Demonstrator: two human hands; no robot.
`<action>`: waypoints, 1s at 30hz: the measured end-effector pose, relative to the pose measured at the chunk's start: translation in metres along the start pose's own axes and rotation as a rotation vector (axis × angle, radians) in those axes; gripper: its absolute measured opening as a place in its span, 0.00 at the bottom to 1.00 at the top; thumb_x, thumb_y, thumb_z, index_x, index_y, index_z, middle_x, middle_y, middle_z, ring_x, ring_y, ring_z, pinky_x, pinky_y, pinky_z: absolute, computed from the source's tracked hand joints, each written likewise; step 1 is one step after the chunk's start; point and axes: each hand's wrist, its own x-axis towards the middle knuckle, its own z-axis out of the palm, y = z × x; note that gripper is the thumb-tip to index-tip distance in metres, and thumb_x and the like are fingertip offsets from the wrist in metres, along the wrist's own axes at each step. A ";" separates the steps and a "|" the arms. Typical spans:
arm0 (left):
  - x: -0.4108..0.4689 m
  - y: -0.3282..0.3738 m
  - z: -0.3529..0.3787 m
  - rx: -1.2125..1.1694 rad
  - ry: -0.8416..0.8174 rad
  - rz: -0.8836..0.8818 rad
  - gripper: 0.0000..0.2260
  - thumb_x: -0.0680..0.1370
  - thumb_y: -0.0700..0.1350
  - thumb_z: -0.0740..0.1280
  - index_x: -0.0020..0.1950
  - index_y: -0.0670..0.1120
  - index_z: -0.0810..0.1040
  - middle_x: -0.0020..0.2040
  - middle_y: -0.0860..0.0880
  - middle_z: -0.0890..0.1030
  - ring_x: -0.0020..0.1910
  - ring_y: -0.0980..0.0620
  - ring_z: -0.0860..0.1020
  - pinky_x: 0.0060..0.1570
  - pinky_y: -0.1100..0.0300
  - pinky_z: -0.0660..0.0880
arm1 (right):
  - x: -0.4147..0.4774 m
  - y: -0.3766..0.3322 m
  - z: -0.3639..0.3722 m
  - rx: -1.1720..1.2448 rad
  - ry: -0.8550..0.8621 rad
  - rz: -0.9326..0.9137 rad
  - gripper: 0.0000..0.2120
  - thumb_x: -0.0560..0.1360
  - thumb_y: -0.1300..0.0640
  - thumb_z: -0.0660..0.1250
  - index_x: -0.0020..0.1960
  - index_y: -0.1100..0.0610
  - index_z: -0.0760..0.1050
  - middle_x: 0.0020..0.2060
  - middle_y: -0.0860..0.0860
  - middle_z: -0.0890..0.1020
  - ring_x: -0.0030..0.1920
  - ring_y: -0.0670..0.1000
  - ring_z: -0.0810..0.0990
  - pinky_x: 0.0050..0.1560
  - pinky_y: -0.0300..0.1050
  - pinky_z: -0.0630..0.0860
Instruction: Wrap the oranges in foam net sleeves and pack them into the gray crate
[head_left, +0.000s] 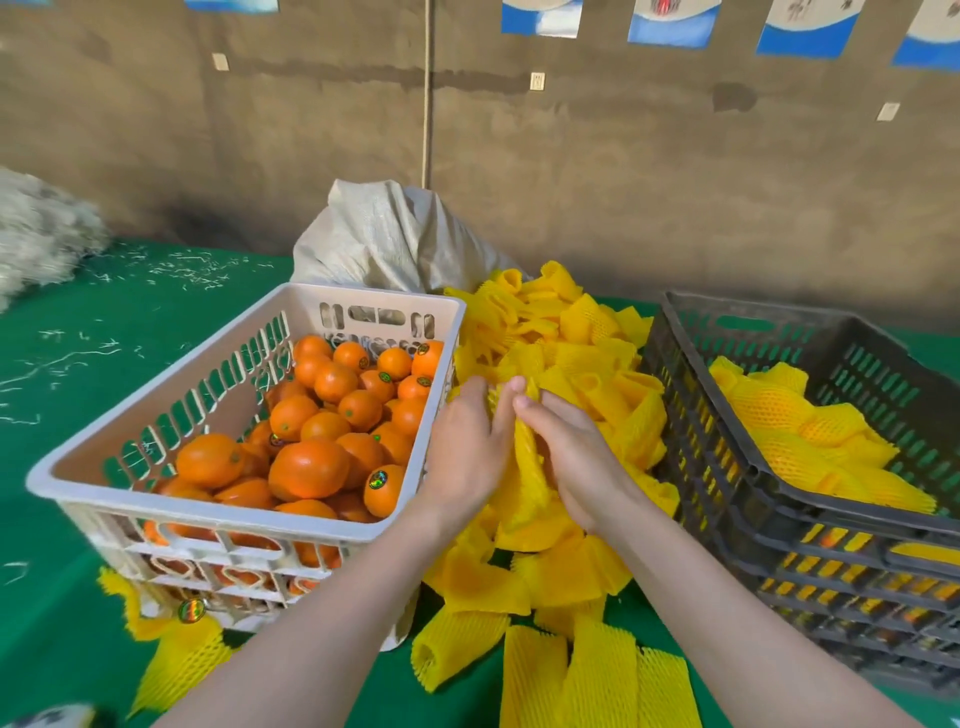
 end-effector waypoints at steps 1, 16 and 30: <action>0.004 -0.006 -0.008 0.021 0.026 0.028 0.14 0.78 0.55 0.61 0.44 0.45 0.68 0.33 0.53 0.69 0.32 0.53 0.67 0.32 0.60 0.59 | 0.004 0.000 0.009 -0.038 0.039 -0.015 0.09 0.79 0.60 0.60 0.52 0.64 0.76 0.44 0.52 0.80 0.48 0.47 0.78 0.49 0.45 0.73; 0.045 -0.133 -0.138 0.821 -0.667 -0.554 0.34 0.67 0.70 0.67 0.61 0.47 0.69 0.48 0.50 0.76 0.43 0.50 0.80 0.34 0.60 0.76 | 0.038 0.009 0.058 -0.311 0.193 -0.118 0.17 0.73 0.66 0.65 0.50 0.45 0.70 0.50 0.50 0.77 0.50 0.51 0.77 0.49 0.47 0.75; 0.042 -0.110 -0.146 -0.272 -0.351 -0.243 0.33 0.67 0.30 0.75 0.62 0.59 0.72 0.66 0.53 0.69 0.56 0.55 0.75 0.39 0.70 0.76 | 0.039 0.008 0.067 -0.281 -0.024 -0.040 0.10 0.74 0.63 0.68 0.41 0.50 0.72 0.41 0.49 0.75 0.46 0.51 0.73 0.47 0.45 0.67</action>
